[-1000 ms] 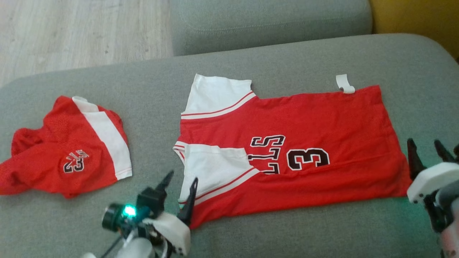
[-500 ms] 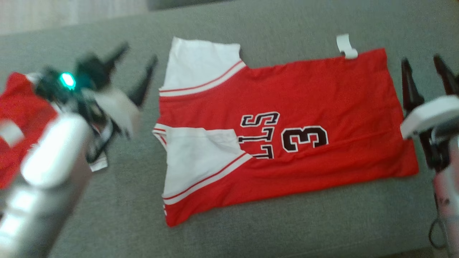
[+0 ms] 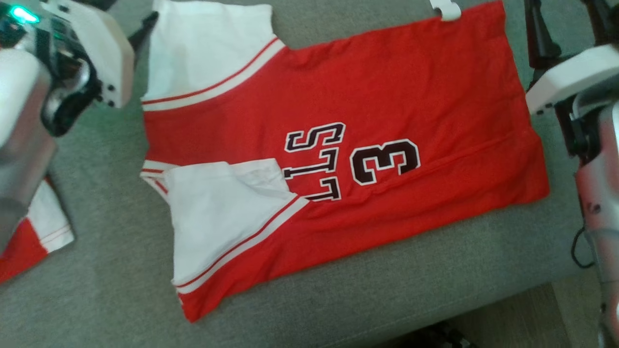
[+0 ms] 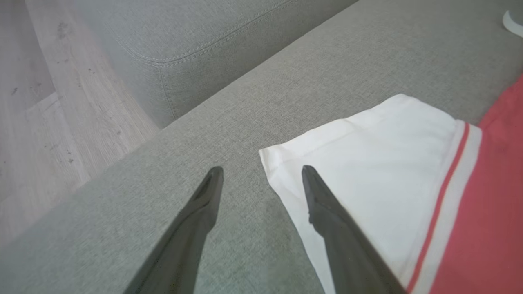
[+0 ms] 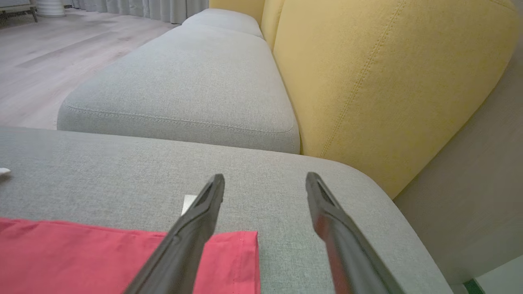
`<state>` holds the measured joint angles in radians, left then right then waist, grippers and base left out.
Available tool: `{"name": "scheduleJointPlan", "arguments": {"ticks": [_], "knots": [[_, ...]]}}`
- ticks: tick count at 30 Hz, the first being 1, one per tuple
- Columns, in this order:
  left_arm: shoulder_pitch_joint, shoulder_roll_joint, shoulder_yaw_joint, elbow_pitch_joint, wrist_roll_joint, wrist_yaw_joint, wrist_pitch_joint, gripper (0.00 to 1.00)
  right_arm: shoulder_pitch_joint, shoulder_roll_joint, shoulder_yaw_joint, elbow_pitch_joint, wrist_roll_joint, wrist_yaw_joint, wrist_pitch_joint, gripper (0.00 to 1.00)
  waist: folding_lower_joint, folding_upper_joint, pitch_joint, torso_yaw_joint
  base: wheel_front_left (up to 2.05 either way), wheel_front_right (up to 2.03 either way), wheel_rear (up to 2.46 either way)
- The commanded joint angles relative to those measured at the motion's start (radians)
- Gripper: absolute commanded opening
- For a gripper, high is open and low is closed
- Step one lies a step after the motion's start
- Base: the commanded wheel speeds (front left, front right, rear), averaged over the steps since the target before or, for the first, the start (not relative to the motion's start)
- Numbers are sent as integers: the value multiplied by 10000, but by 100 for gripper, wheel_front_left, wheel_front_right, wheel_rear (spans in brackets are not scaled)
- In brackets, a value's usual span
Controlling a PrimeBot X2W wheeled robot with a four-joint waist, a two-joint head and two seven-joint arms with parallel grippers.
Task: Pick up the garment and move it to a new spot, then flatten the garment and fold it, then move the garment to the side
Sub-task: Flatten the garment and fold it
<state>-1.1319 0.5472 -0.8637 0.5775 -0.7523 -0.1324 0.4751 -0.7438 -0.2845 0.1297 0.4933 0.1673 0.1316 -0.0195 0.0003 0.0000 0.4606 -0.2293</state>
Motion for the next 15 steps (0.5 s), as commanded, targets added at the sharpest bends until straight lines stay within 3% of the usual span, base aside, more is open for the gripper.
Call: {"name": "scheduleJointPlan", "arguments": {"ticks": [1, 15], "knots": [[-668, 441, 256, -136, -209, 19, 16, 100, -188, -17, 139, -240, 83, -9, -124, 100, -3, 0, 260, -215, 0, 0, 0], [-1847, 718, -1349, 779, -1726, 18, 456, 100, -850, 106, 503, 37, 438, -9, -550, 100, -3, 0, 885, -559, 0, 0, 0]]}}
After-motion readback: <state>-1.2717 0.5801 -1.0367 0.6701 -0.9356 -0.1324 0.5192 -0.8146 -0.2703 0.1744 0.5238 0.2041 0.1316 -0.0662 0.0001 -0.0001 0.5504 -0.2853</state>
